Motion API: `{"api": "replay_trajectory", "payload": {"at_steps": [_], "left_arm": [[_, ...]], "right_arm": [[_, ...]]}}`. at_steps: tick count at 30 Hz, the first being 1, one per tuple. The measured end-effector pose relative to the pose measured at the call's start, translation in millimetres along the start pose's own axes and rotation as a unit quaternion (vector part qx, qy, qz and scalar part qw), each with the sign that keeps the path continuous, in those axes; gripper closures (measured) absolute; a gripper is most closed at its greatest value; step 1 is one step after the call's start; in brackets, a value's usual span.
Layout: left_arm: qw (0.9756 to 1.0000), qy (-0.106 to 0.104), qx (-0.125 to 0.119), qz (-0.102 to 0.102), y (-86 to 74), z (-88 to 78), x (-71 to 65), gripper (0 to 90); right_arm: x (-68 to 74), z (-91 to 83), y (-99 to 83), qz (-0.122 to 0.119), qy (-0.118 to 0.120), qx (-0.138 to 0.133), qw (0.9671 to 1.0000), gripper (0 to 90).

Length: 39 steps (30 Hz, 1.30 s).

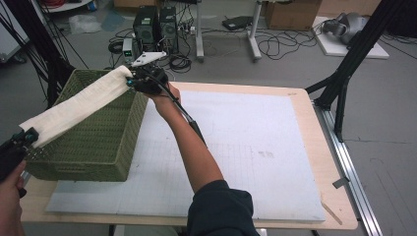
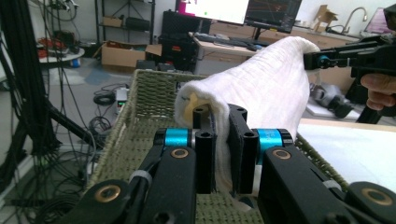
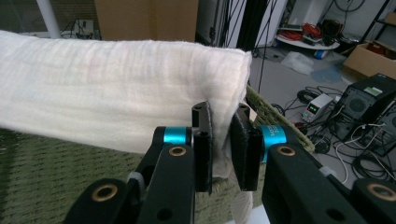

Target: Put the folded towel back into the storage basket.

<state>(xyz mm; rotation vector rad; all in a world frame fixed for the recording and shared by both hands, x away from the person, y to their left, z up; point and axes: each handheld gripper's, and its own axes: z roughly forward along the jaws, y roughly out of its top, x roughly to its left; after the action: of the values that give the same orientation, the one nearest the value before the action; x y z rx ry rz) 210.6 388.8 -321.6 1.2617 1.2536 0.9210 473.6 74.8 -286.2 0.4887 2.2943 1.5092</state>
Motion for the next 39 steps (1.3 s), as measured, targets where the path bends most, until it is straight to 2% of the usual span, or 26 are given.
{"api": "replay_trajectory", "payload": {"at_steps": [2,6,15,23,24,25,27,28,30,31,33,36,39], "left_arm": [[1.0,-0.001,-0.001,0.003,-0.5,-1.1,2.0,82.4],[0.9996,0.006,0.001,0.026,-1.5,-1.6,2.2,82.4],[0.9983,0.017,0.007,0.056,-5.2,-1.7,5.8,82.1],[0.9984,0.031,0.012,0.046,-10.2,2.0,11.3,80.5],[0.9983,0.034,0.011,0.045,-10.7,3.3,11.3,76.7],[0.9981,0.043,0.009,0.042,-10.6,4.7,11.2,68.1],[0.997,0.068,0.001,0.037,-8.2,5.8,10.5,40.9],[0.9966,0.073,-0.005,0.038,-6.8,5.1,9.7,34.8],[0.9964,0.074,-0.012,0.04,-4.0,2.9,8.6,32.6],[0.9965,0.071,-0.015,0.041,-3.1,2.3,8.2,32.7],[0.9969,0.065,-0.021,0.039,-1.9,1.6,6.6,32.9],[0.997,0.059,-0.019,0.046,-1.5,2.2,4.2,32.9],[0.9977,0.049,-0.018,0.044,-1.0,3.1,1.7,33.0]], "right_arm": [[1.0,4.1,1.1,0.0,0.0,0.003,1.0,80.7],[2.2,15.5,2.1,0.005,-0.002,0.01,0.9999,80.7],[4.4,34.7,2.3,0.008,-0.002,0.024,0.9997,80.7],[8.0,55.2,3.7,0.008,-0.009,0.035,0.9993,80.7],[8.1,58.2,3.8,0.006,-0.012,0.037,0.9992,80.5],[8.8,61.5,3.7,0.007,-0.016,0.041,0.999,78.4],[9.2,70.3,1.0,0.004,-0.031,0.057,0.9979,60.1],[9.0,74.0,-1.7,0.005,-0.036,0.067,0.9971,54.0],[8.5,76.1,-5.8,0.011,-0.043,0.073,0.9963,47.1],[8.2,75.3,-6.9,0.017,-0.041,0.072,0.9964,47.1],[7.6,71.4,-7.5,0.012,-0.042,0.069,0.9967,47.0],[5.0,61.9,-6.0,0.01,-0.042,0.062,0.9971,46.5],[0.7,49.6,-5.1,0.016,-0.042,0.05,0.9977,45.8]]}}
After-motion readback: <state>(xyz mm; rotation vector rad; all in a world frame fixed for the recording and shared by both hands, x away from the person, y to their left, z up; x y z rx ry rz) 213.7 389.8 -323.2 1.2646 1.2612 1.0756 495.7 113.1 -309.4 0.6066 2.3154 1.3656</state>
